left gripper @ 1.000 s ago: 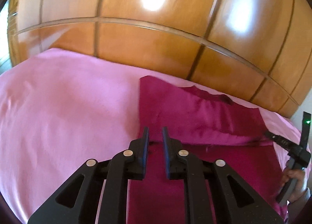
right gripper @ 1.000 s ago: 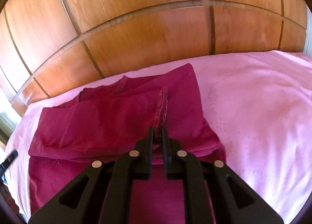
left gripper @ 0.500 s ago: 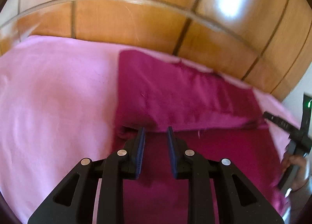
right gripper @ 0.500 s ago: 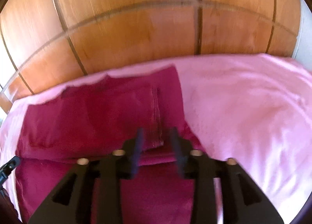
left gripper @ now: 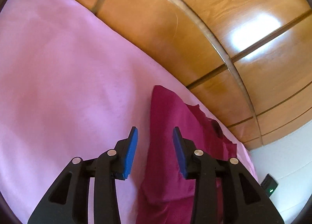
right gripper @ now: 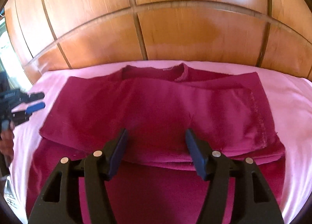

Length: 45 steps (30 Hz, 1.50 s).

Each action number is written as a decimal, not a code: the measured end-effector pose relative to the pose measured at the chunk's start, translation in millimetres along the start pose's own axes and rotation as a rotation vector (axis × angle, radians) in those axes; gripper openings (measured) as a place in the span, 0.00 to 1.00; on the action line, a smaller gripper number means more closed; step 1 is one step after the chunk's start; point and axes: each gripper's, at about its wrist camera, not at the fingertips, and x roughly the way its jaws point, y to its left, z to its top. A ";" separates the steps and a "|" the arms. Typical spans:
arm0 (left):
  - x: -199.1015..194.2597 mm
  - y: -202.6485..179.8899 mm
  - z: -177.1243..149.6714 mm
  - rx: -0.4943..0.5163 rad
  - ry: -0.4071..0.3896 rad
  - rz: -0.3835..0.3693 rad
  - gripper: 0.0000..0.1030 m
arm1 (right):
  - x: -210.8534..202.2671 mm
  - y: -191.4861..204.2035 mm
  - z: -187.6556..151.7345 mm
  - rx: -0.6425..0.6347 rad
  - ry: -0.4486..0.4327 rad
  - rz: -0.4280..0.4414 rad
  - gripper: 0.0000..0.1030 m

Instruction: Fold small clothes

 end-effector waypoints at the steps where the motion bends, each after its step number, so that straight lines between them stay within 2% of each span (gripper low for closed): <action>1: 6.8 1.4 2.2 -0.009 0.008 0.002 0.35 | 1.6 -2.6 -1.7 0.009 -0.001 0.006 0.62; 5: 40.1 9.6 16.2 -0.091 0.069 -0.072 0.35 | 2.4 -7.0 -8.2 0.032 -0.013 0.026 0.64; 9: 53.1 9.3 21.9 -0.139 0.060 -0.136 0.34 | 0.3 -4.4 -9.9 0.027 -0.018 0.022 0.65; 11: 50.7 -3.5 21.9 -0.092 0.038 -0.161 0.12 | -0.3 -3.5 -10.2 0.022 -0.018 0.014 0.65; 13: 37.2 -23.1 19.5 0.001 -0.018 -0.157 0.08 | -1.2 -0.4 -10.1 0.010 -0.022 -0.004 0.66; 15: 23.0 -40.0 16.3 0.103 -0.068 -0.114 0.08 | 0.1 3.3 -10.3 -0.002 -0.022 -0.019 0.68; 17: 23.3 -54.5 13.3 0.216 -0.093 0.023 0.08 | 2.2 7.7 -10.6 -0.014 -0.018 -0.033 0.71; 20: 52.6 -56.6 6.9 0.325 -0.045 0.256 0.08 | 6.3 14.9 -10.5 -0.048 -0.005 -0.065 0.73; 22: 71.2 -53.2 1.2 0.347 0.003 0.341 0.10 | 9.6 17.8 -10.2 -0.063 -0.004 -0.081 0.73; 23: 72.3 -55.3 -3.2 0.361 -0.016 0.375 0.12 | 10.1 17.3 -10.0 -0.062 -0.004 -0.082 0.74; 25: 64.3 -61.9 -8.2 0.354 -0.052 0.388 0.12 | 11.3 14.3 -9.6 -0.052 -0.005 -0.073 0.74; 28: 28.6 -77.0 -32.1 0.371 -0.107 0.306 0.12 | 12.2 11.0 -8.7 -0.041 -0.003 -0.061 0.74; 32: 11.1 -93.4 -81.3 0.477 -0.076 0.252 0.12 | 10.3 9.1 -9.0 -0.032 -0.006 -0.049 0.75; 34: 16.4 -94.8 -101.5 0.508 -0.037 0.275 0.12 | 5.1 7.7 -7.8 -0.022 -0.005 -0.034 0.75; 35: 21.2 -91.0 -112.7 0.524 -0.019 0.320 0.12 | 1.5 7.1 -7.3 -0.017 -0.005 -0.029 0.78; 37: 25.5 -83.8 -121.2 0.519 -0.025 0.330 0.12 | -9.6 5.4 -7.5 -0.019 -0.021 -0.040 0.83; 40: 25.9 -79.1 -117.2 0.474 -0.041 0.323 0.12 | -16.9 -1.2 -12.7 -0.042 -0.030 -0.103 0.88; 45: 40.5 -83.1 -114.0 0.483 -0.053 0.356 0.12 | -2.5 -12.7 -14.5 -0.013 -0.006 -0.069 0.90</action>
